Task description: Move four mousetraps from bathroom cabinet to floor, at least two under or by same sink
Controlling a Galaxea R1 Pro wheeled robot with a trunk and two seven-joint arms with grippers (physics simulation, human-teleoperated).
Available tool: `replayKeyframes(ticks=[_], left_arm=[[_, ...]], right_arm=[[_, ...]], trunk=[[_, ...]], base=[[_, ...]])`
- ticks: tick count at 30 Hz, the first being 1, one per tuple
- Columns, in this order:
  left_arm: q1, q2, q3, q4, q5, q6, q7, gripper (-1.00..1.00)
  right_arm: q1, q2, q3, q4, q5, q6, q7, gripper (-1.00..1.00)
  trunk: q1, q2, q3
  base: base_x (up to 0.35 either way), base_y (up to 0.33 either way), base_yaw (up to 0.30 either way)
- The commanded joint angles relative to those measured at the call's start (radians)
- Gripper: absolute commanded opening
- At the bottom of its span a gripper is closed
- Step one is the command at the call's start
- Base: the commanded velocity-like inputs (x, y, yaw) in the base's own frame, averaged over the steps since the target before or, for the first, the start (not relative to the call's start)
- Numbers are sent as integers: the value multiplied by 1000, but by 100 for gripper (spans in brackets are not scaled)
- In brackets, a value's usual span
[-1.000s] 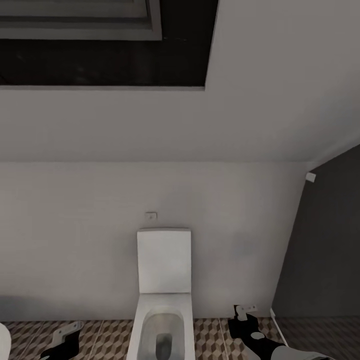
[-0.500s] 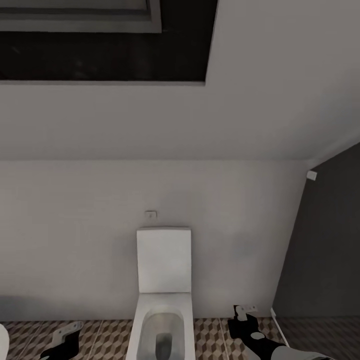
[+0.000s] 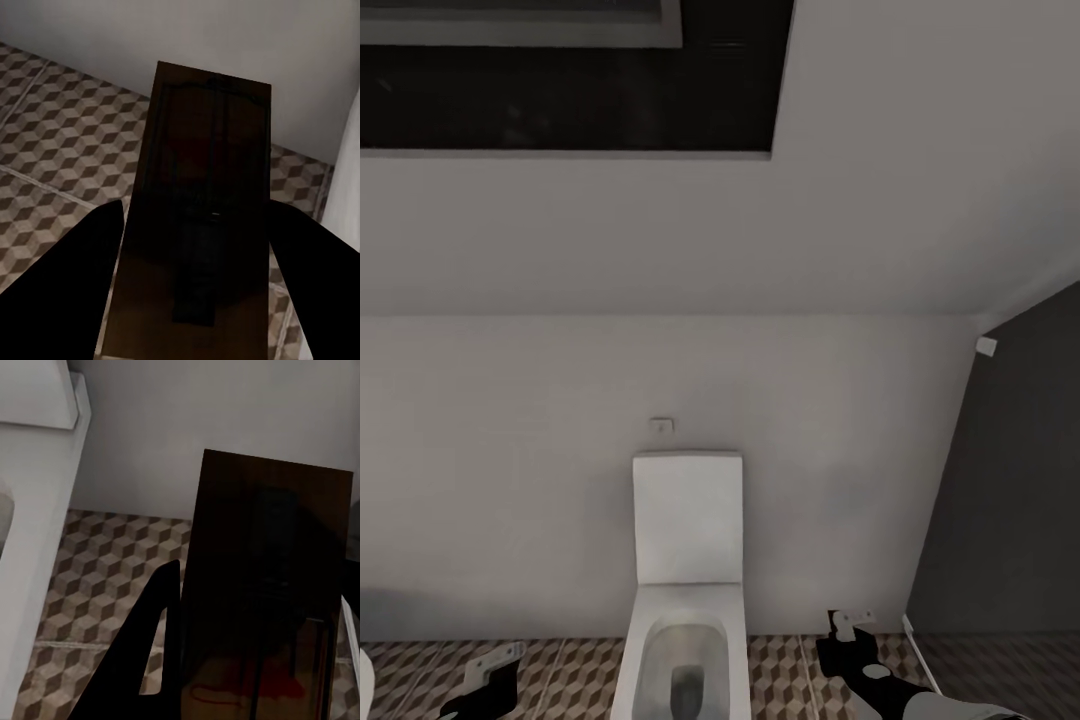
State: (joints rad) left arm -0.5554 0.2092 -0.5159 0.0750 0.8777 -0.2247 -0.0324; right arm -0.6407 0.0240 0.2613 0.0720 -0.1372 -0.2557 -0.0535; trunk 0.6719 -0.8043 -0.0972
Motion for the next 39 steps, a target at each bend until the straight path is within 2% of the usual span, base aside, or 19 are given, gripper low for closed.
replayKeyframes(ticks=[1,13,19,21,26,31,34,39], left_arm=[[-1,-1,-7,3,6,-4,-3,-100],[-1,1,-7,3,6,-2,-1,-100],[-1,9,-6,3,6,-2,5,-100],[-1,11,-6,2,6,-2,6,-100],[-1,20,-4,2,6,-1,9,-100],[-1,51,-10,-2,7,1,25,-100],[-4,81,-13,-43,5,4,32,-100],[-4,82,-21,-97,1,55,42,-100]], right_arm=[[-2,0,8,5,-13,-8,1,-100],[-2,-10,6,5,-16,-8,-9,-100],[-2,-53,2,4,-28,-10,-10,-100],[-2,-77,1,-2,-39,-9,-9,-100],[-2,-99,2,-10,-54,-8,0,-100],[-2,-102,4,-11,-57,-5,4,-100],[-2,-98,5,-10,-61,-3,5,-100],[-2,-95,6,-8,-60,-2,6,-100]], trunk=[[4,-9,-5],[50,-93,-42],[73,-135,-61],[81,-149,-68],[100,-184,-83],[119,-219,-99],[131,-240,-108],[150,-275,-124]], base=[[0,0,0],[0,0,0],[0,0,0],[0,0,0],[0,0,0],[0,0,0],[0,0,0],[0,0,0]])
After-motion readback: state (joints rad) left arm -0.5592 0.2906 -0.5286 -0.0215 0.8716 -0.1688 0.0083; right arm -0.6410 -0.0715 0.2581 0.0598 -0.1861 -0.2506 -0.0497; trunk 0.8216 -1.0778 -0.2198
